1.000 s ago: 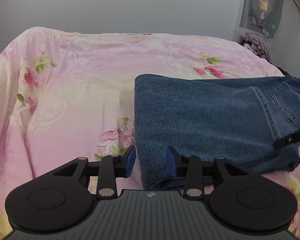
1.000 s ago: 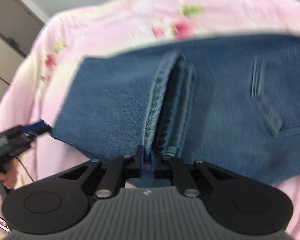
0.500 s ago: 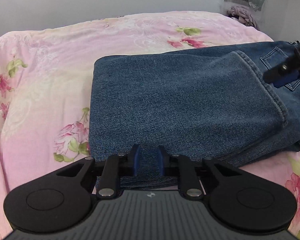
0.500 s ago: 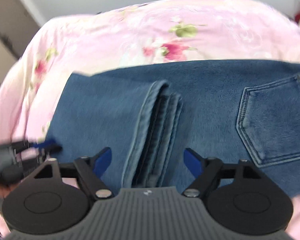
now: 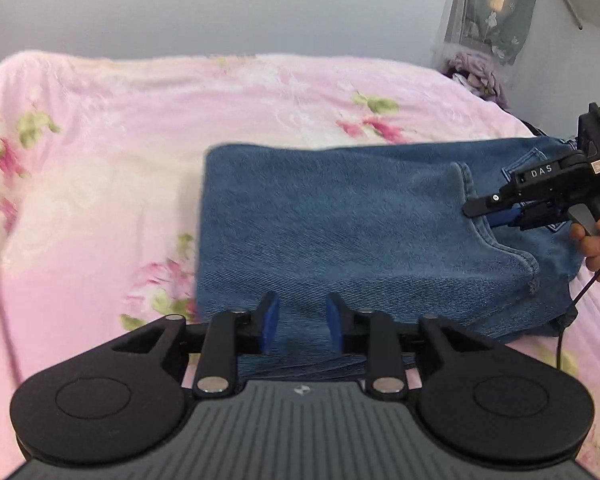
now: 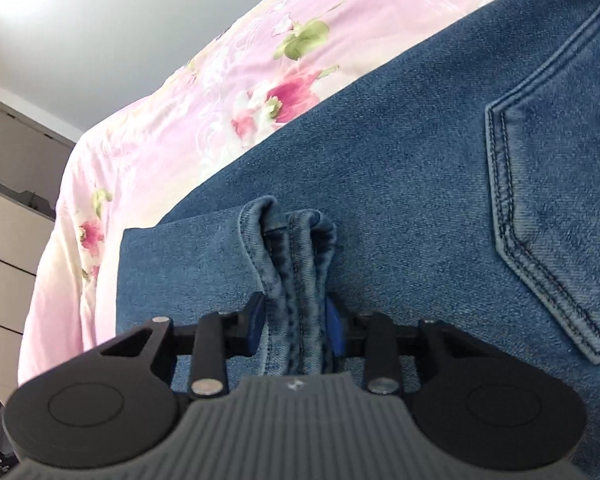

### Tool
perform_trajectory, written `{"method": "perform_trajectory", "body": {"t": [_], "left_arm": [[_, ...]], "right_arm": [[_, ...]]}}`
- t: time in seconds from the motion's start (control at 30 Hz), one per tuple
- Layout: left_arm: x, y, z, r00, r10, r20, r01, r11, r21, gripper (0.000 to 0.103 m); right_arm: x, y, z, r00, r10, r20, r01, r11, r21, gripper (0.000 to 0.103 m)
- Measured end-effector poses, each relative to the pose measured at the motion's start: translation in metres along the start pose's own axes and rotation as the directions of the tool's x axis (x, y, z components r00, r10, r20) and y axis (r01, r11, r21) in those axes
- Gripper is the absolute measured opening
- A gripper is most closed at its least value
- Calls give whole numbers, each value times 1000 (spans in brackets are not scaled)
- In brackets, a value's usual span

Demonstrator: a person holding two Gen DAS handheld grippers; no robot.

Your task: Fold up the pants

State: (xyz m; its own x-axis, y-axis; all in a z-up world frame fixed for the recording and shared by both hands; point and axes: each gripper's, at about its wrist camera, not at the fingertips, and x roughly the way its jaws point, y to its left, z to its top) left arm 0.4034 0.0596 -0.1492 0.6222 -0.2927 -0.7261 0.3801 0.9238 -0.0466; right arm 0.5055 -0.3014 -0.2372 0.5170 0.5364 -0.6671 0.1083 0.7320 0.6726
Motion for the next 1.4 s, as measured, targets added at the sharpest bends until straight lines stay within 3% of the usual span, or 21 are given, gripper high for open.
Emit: {"method": "perform_trajectory", "body": {"t": [0.3, 0.43, 0.53, 0.67, 0.77, 0.87, 0.9, 0.93, 1.0, 1.2, 1.23, 1.33, 1.4], "left_arm": [[-18, 36, -15, 990, 137, -44, -140, 989, -52, 41], [-13, 38, -18, 985, 158, -73, -162, 985, -58, 45], [-15, 35, -20, 992, 109, -71, -110, 994, -15, 57], [-11, 17, -29, 989, 122, -84, -112, 987, 112, 57], [-2, 5, -34, 987, 147, -64, -135, 977, 165, 57], [10, -5, -36, 989, 134, -56, -121, 974, 192, 57], [15, -8, -37, 986, 155, -55, -141, 968, 206, 44], [20, -9, -38, 980, 190, -65, -173, 963, 209, 25], [27, -7, -39, 979, 184, -93, -164, 967, 194, 20], [34, -9, -36, 966, 208, -152, -169, 957, 236, 18], [30, -8, -33, 967, 204, -154, -164, 958, 235, 19], [19, -3, -35, 962, 199, -186, -157, 964, 215, 29], [8, 0, -42, 962, 188, -196, -146, 966, 213, 34]], "right_arm": [[4, -10, -6, 999, 35, 9, -35, 998, 49, 32], [3, 21, -9, 998, -46, 32, 50, 993, -110, 14], [-11, 51, -3, 994, -85, 64, 98, 963, -251, 12], [-31, 85, 17, 984, -111, 142, 155, 922, -356, 12], [-22, 86, 31, 984, -154, 84, 174, 921, -348, 12], [0, 68, 25, 973, -225, 42, 227, 923, -312, 12], [5, 60, 22, 974, -225, 41, 227, 931, -285, 12], [8, 53, 22, 975, -218, 39, 221, 940, -259, 12], [23, 42, 21, 976, -216, 25, 216, 953, -214, 13], [32, 36, 24, 976, -218, 7, 214, 955, -206, 15], [29, 38, 24, 973, -229, 12, 226, 947, -226, 19], [18, 44, 20, 960, -277, 29, 274, 918, -289, 31], [5, 45, 15, 948, -315, 33, 308, 891, -334, 32]]}}
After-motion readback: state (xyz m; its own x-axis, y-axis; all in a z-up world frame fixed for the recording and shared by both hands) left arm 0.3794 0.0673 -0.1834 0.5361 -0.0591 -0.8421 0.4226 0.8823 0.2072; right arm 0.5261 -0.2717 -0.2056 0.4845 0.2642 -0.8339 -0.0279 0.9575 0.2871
